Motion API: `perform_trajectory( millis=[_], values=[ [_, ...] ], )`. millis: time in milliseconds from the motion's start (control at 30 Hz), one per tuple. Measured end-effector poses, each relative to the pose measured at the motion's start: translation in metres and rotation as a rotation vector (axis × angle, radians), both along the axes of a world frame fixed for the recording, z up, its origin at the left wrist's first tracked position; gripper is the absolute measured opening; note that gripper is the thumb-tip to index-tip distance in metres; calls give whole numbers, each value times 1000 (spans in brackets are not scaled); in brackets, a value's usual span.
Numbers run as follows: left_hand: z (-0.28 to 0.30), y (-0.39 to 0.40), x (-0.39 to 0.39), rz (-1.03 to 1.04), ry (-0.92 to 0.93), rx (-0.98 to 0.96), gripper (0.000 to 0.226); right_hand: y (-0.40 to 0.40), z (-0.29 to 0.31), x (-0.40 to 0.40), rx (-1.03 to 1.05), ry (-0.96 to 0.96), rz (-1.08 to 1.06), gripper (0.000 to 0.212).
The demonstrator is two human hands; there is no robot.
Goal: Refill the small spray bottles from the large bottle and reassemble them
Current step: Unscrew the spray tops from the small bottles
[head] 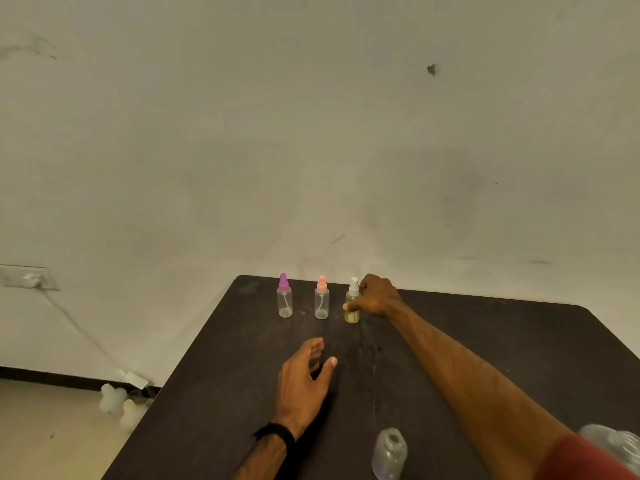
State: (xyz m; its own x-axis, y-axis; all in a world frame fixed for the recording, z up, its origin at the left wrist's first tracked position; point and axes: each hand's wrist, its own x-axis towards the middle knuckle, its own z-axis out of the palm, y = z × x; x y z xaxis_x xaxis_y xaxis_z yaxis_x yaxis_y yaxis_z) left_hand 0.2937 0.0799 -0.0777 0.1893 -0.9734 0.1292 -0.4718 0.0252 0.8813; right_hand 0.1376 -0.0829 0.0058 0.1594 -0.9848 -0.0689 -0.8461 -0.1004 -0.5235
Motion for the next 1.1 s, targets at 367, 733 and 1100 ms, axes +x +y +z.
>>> perform_trajectory(
  millis=[367,733,1100],
  values=[
    [3,-29,-9,-38,30,15,60,1,-3,-4,-33,-3,101,41],
    [49,15,-32,29,12,-104,53,118,43,0,43,-48,337,33],
    [40,130,-18,115,-123,-26,57,220,62,20,-147,156,405,42]
  ],
)
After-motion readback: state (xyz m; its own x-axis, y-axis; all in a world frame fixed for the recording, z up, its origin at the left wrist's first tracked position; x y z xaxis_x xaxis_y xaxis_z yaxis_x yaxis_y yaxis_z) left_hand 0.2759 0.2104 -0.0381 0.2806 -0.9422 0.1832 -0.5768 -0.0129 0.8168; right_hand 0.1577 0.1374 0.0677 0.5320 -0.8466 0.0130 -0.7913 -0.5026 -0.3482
